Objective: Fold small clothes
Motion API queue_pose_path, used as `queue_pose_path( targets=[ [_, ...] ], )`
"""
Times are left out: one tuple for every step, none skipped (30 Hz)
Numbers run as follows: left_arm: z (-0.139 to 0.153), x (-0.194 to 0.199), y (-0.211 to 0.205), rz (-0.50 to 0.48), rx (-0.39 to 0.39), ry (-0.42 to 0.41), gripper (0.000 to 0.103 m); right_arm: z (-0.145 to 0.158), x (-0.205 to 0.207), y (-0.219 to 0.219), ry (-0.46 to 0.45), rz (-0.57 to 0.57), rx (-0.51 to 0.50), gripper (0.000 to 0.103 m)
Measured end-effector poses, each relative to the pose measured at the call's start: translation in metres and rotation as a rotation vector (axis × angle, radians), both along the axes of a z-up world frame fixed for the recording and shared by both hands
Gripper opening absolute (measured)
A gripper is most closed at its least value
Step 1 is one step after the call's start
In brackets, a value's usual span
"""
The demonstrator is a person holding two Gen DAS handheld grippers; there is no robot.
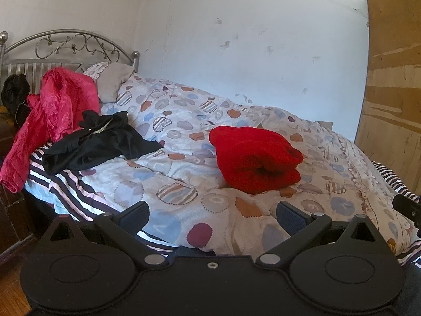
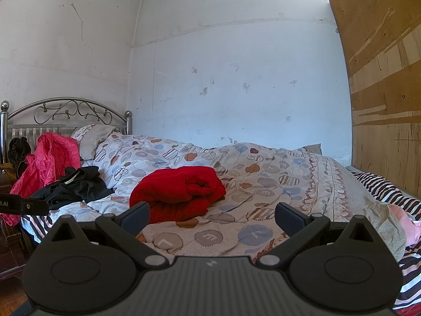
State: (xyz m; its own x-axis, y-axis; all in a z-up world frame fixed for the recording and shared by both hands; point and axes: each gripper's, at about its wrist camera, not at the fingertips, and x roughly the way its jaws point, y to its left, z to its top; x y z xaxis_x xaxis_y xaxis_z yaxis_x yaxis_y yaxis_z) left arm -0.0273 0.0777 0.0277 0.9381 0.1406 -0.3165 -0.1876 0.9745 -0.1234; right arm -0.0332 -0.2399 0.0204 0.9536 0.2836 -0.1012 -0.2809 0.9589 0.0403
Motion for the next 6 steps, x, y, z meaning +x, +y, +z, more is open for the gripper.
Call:
queue_pose_path(
  targets=[
    [0.0002,-0.0003,-0.0001,-0.002,-0.002,0.0,0.102,-0.0001,-0.0001,-0.0002,0.001,0.001,0.0,0.103],
    [0.0011,0.0008,0.0,-0.001,-0.002,0.002,0.102,-0.0001,-0.0004,-0.0002,0.001,0.001,0.0,0.103],
    [0.0013,0.0015,0.0003,-0.002,0.0,0.002,0.102,0.0,-0.0004,-0.0001,0.0,0.0,-0.001,0.103],
    [0.0006,0.0004,-0.0005,-0.002,0.002,0.004,0.102,0.0001,-0.0004,-0.0001,0.0,0.0,-0.001,0.103],
    [0.0012,0.0009,0.0001,-0.002,0.0,0.004,0.102,0.0001,-0.0002,0.0,0.0,0.0,0.0,0.103],
    [0.0017,0.0015,0.0004,-0.002,-0.002,0.002,0.102,0.0001,-0.0002,0.0,0.001,0.0,0.001,0.103]
  ],
)
